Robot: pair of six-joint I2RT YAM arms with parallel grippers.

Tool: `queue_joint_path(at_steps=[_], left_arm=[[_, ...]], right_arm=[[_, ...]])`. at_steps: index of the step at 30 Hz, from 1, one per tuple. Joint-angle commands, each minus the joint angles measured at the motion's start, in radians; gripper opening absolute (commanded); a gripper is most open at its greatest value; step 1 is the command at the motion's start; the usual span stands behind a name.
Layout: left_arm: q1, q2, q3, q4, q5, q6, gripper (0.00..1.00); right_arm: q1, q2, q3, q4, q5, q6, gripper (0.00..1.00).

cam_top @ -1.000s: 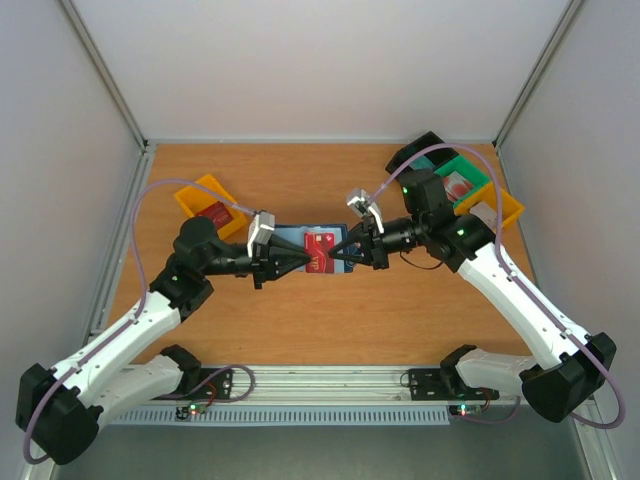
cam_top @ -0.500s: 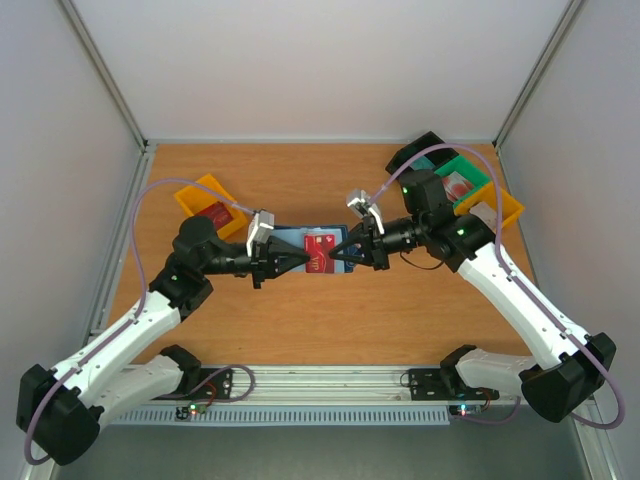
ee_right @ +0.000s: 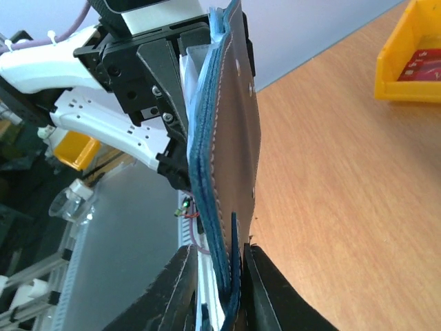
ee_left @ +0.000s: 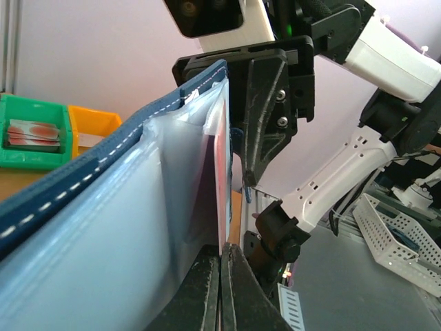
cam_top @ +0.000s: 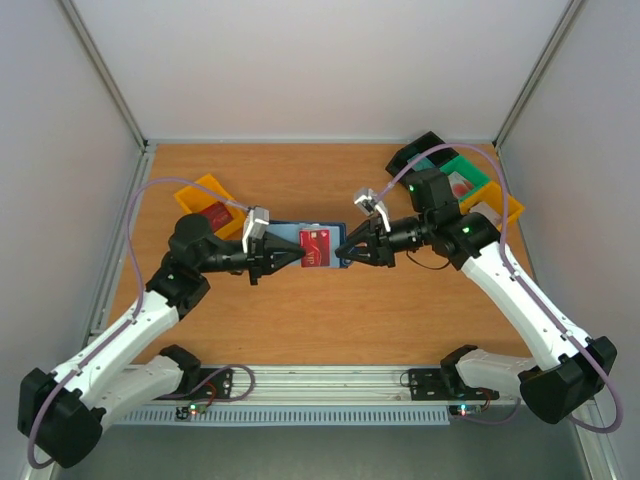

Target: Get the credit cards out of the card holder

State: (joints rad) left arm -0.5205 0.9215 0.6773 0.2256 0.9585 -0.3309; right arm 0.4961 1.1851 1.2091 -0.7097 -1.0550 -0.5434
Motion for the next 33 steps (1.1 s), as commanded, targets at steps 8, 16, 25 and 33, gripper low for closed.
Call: queue_joint_path(at_steps=[8, 16, 25, 33], left_arm=[[0.005, 0.001, 0.012, 0.097, -0.004, -0.033, 0.00], [-0.003, 0.002, 0.008, 0.106, -0.012, -0.037, 0.00], [-0.001, -0.016, 0.015, 0.056, -0.020, -0.031, 0.11], [0.010, -0.034, 0.028, -0.012, -0.033, -0.028, 0.02]], right_arm=[[0.002, -0.013, 0.010, 0.050, -0.048, 0.065, 0.26], [0.016, -0.008, 0.008, 0.104, -0.051, 0.091, 0.01], [0.014, -0.016, 0.021, 0.035, -0.027, 0.036, 0.01], [0.011, -0.021, 0.027, 0.004, -0.020, 0.014, 0.01]])
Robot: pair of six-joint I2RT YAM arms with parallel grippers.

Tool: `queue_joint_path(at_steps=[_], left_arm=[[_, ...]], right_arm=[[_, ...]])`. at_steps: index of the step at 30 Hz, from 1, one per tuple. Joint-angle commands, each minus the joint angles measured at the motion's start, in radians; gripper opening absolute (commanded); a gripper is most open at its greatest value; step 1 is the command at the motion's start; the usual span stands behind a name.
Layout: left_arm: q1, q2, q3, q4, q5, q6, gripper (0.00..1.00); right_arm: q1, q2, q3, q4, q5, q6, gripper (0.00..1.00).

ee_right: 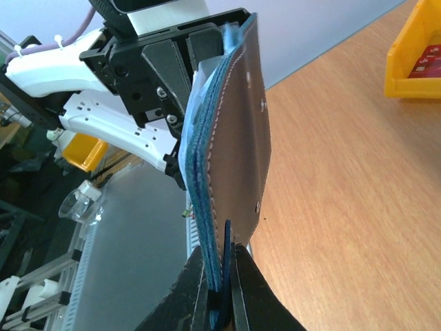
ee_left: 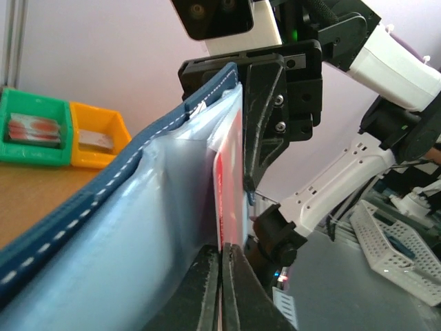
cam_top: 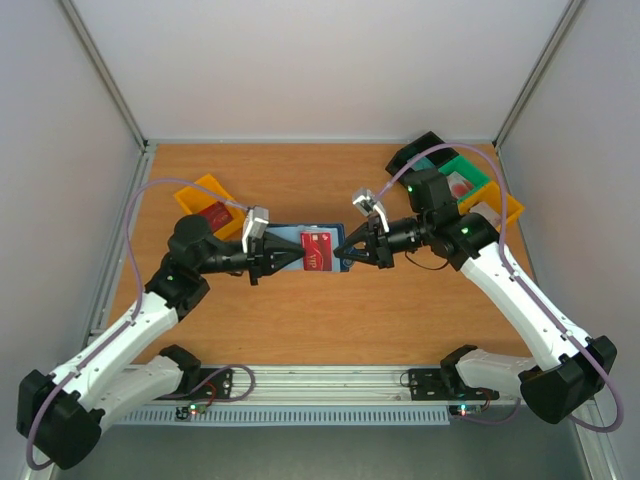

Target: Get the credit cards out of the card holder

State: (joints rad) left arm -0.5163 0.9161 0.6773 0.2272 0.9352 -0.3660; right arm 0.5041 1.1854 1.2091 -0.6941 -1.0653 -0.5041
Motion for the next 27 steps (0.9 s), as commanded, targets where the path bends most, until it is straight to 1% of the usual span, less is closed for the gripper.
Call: queue_joint_path(at_steps=[1, 6, 14, 19, 24, 27], left_arm=[[0.006, -0.028, 0.026, -0.006, -0.007, 0.006, 0.01], [0.006, -0.022, 0.022, 0.032, 0.008, 0.006, 0.00], [0.030, -0.036, 0.018, -0.019, 0.019, 0.017, 0.00], [0.030, -0.027, 0.025, -0.035, 0.033, 0.030, 0.00], [0.037, -0.029, 0.027, -0.094, 0.038, 0.063, 0.00], [0.039, -0.025, 0.018, -0.070, 0.050, 0.067, 0.00]], right_arm=[[0.003, -0.020, 0.027, -0.012, -0.010, -0.025, 0.01], [0.003, -0.031, 0.025, -0.013, -0.004, -0.028, 0.01], [-0.031, -0.041, 0.009, -0.029, -0.016, -0.044, 0.01], [-0.033, -0.037, 0.015, -0.040, -0.040, -0.044, 0.01], [-0.033, -0.046, 0.022, -0.075, -0.050, -0.072, 0.01], [-0.032, -0.042, 0.026, -0.083, -0.053, -0.072, 0.01]])
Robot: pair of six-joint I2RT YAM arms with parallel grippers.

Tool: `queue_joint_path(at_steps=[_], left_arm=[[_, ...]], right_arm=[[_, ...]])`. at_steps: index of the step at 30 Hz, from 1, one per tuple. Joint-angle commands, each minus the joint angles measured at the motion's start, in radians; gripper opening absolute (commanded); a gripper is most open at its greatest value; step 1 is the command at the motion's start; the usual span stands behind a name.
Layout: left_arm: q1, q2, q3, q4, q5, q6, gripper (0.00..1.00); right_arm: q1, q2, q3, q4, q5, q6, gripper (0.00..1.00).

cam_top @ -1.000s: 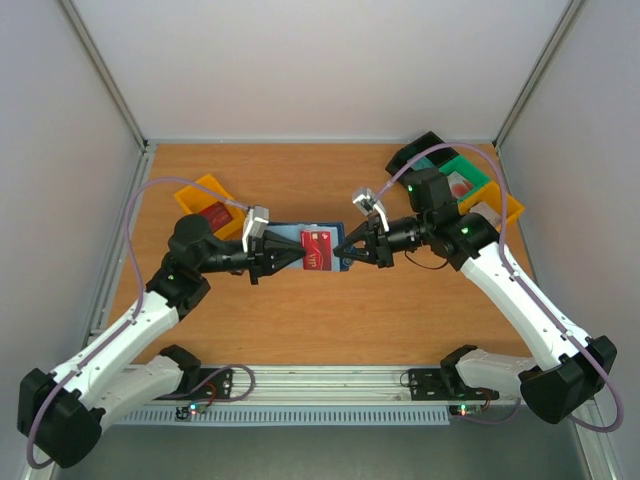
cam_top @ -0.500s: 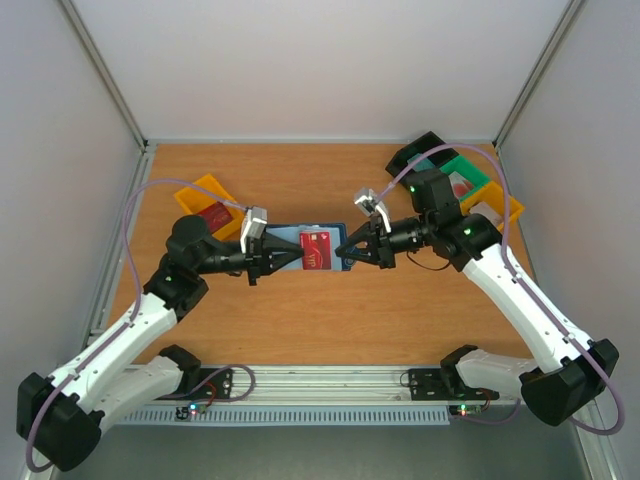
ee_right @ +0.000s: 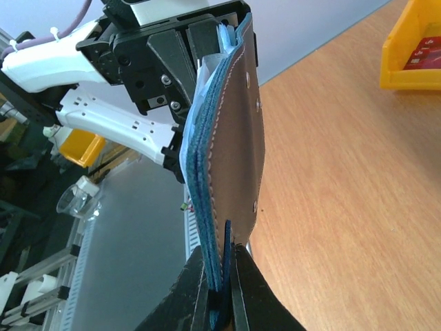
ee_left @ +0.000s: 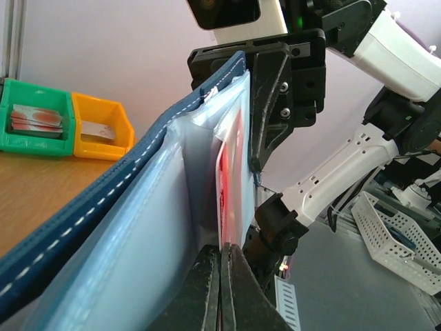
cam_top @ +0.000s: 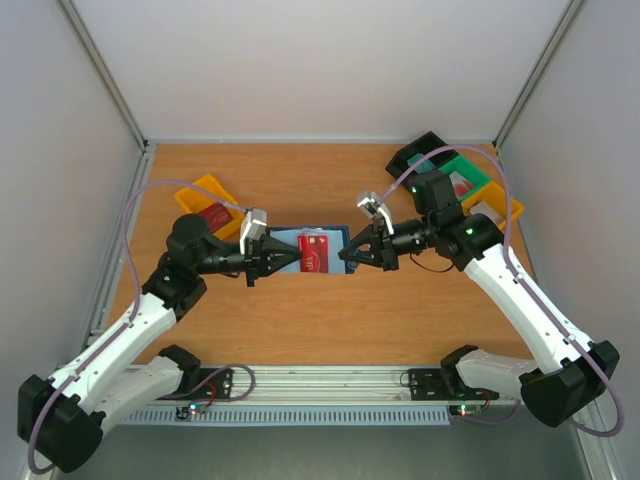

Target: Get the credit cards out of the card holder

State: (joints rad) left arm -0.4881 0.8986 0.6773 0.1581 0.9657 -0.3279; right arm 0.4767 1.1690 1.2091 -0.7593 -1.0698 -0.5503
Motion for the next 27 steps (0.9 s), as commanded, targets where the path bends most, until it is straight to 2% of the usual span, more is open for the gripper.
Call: queue_joint_path(at_steps=[1, 4, 9, 19, 23, 25, 27], left_arm=[[0.011, -0.004, 0.010, 0.032, 0.026, 0.019, 0.00], [0.010, 0.010, -0.012, 0.132, 0.039, -0.016, 0.01], [-0.001, 0.030, -0.013, 0.164, 0.035, -0.042, 0.22], [-0.028, 0.066, -0.004, 0.175, 0.001, -0.067, 0.39], [-0.073, 0.083, 0.012, 0.179, -0.018, -0.033, 0.40], [-0.079, 0.093, 0.022, 0.185, -0.015, -0.039, 0.35], [-0.081, 0.087, 0.029, 0.179, -0.013, -0.032, 0.24]], right_arm=[[-0.005, -0.019, 0.028, -0.023, -0.052, -0.026, 0.01], [-0.007, -0.009, 0.037, -0.036, -0.064, -0.032, 0.01], [-0.006, -0.010, 0.046, -0.043, -0.076, -0.040, 0.01], [-0.004, 0.000, 0.058, -0.066, -0.117, -0.056, 0.01], [-0.004, 0.003, 0.053, -0.058, -0.123, -0.057, 0.01], [-0.004, 0.000, 0.053, -0.055, -0.118, -0.061, 0.01], [-0.004, -0.004, 0.046, -0.057, -0.107, -0.070, 0.01]])
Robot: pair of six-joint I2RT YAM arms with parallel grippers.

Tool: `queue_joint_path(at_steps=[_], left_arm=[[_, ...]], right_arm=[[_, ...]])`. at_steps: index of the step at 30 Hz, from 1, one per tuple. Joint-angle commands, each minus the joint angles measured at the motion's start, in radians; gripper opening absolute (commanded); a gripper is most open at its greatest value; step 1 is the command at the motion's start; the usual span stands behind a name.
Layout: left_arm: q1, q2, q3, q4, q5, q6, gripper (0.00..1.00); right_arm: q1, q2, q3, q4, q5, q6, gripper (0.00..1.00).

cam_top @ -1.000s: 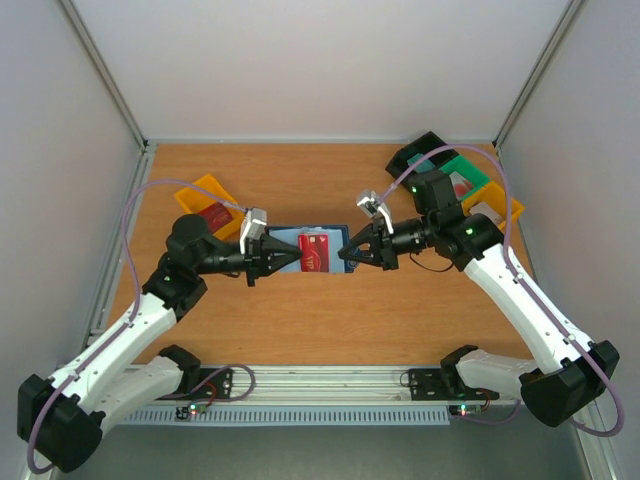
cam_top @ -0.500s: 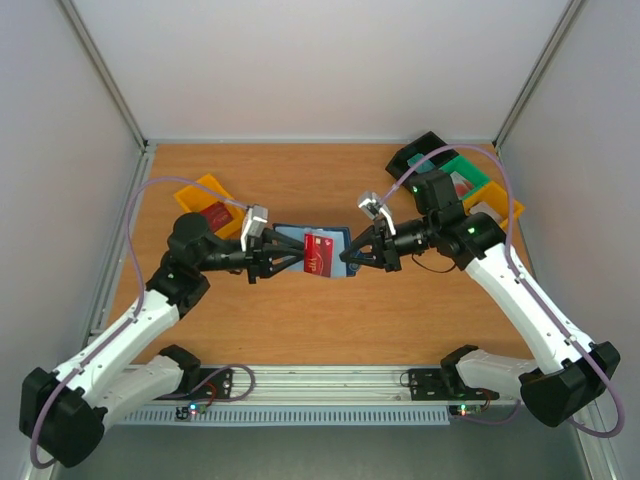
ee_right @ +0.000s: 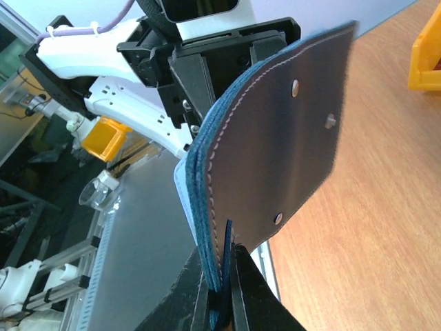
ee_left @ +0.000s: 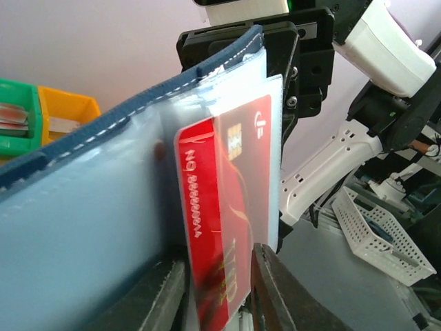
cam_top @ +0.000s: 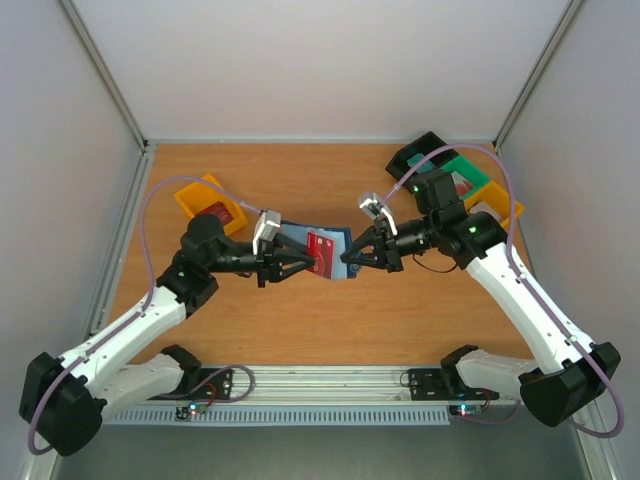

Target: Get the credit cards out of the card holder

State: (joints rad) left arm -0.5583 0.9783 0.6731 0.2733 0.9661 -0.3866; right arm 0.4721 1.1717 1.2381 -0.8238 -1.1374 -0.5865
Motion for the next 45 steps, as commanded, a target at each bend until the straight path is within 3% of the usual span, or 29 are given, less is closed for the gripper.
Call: queue_joint_path(at_steps=[1, 3, 4, 12, 19, 24, 35, 39, 41, 45], left_arm=[[-0.011, 0.001, 0.036, 0.053, -0.010, 0.039, 0.19], [-0.010, -0.018, 0.042, 0.025, -0.011, 0.063, 0.04], [-0.009, -0.026, 0.043, 0.006, -0.014, 0.070, 0.01], [0.088, -0.077, 0.040, -0.178, -0.022, 0.034, 0.00], [0.209, -0.125, -0.001, -0.298, -0.159, -0.028, 0.00], [0.296, -0.128, -0.030, -0.242, -0.247, -0.162, 0.00], [0.308, -0.138, -0.105, -0.068, -0.289, -0.284, 0.00], [0.308, -0.141, -0.118, -0.031, -0.303, -0.306, 0.00], [0.307, -0.146, -0.114, -0.030, -0.306, -0.317, 0.00], [0.308, -0.152, -0.101, -0.008, -0.312, -0.330, 0.00]], right_arm=[[0.000, -0.006, 0.011, 0.006, -0.029, -0.040, 0.01], [-0.001, 0.001, 0.005, 0.003, -0.020, -0.041, 0.01], [-0.001, 0.007, 0.004, 0.001, -0.024, -0.041, 0.01], [-0.068, -0.017, -0.039, 0.025, 0.016, -0.010, 0.01], [-0.180, -0.010, -0.157, 0.118, 0.115, 0.127, 0.01], [-0.186, 0.085, -0.210, 0.160, 0.141, 0.217, 0.01], [-0.014, 0.358, -0.343, 0.612, 0.097, 0.568, 0.01], [-0.015, 0.498, -0.352, 0.612, 0.139, 0.623, 0.01], [-0.016, 0.546, -0.354, 0.583, 0.162, 0.614, 0.05], [-0.044, 0.569, -0.331, 0.435, 0.268, 0.545, 0.30]])
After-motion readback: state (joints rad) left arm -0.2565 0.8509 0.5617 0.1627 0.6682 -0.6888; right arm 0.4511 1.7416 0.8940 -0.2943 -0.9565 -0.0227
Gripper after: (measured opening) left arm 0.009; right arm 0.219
